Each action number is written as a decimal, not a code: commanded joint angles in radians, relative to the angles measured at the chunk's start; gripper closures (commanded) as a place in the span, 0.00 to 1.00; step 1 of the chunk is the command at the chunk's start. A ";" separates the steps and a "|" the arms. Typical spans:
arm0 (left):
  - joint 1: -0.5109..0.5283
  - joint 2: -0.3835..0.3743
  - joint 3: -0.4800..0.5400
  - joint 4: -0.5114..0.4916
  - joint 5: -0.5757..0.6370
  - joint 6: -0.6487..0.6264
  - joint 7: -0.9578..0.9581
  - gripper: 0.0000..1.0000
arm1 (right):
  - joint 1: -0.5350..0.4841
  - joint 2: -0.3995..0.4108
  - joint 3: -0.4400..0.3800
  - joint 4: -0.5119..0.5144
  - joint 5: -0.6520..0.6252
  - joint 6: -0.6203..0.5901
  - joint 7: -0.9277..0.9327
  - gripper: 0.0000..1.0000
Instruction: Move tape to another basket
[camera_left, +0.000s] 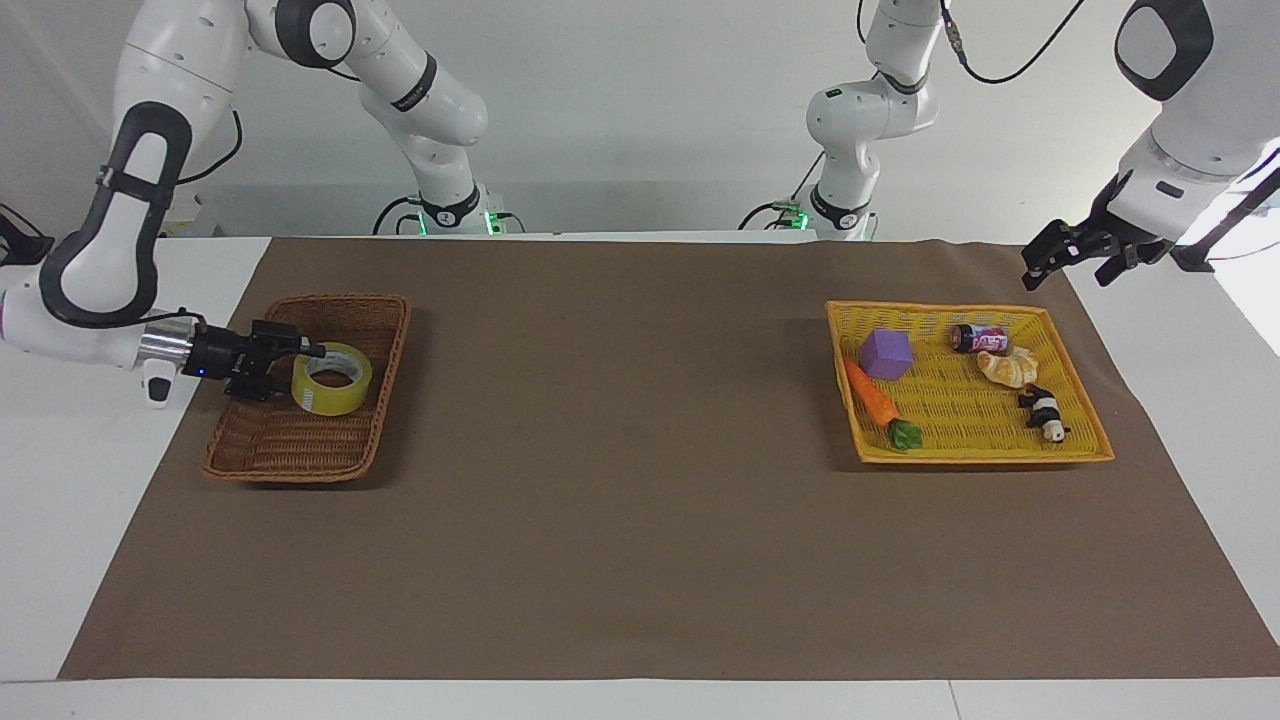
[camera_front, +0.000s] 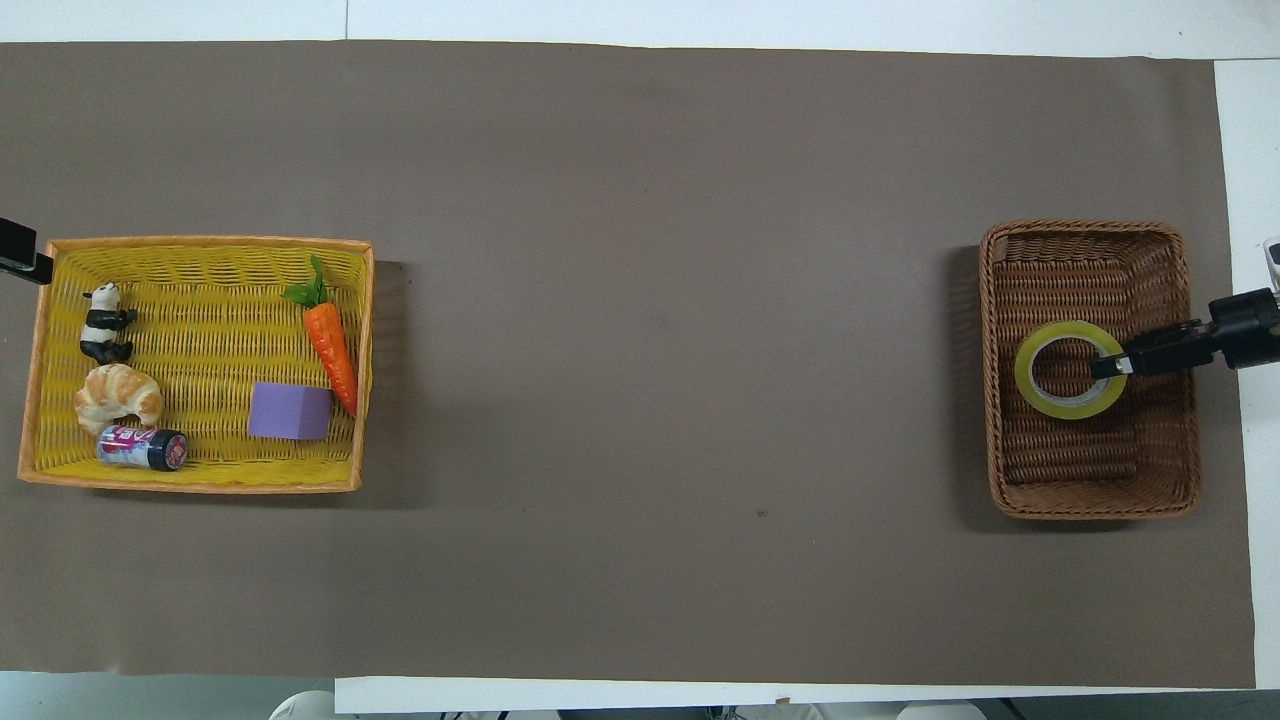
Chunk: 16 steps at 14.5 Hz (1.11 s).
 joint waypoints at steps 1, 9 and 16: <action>0.000 -0.019 0.003 -0.025 0.012 0.010 0.001 0.00 | 0.059 -0.092 0.003 0.013 -0.108 0.067 -0.009 0.00; 0.000 -0.019 0.003 -0.025 0.012 0.008 0.001 0.00 | 0.289 -0.339 0.005 0.031 -0.391 0.174 0.188 0.00; 0.000 -0.019 0.003 -0.025 0.013 0.010 0.001 0.00 | 0.420 -0.419 0.005 0.115 -0.589 -0.013 0.759 0.00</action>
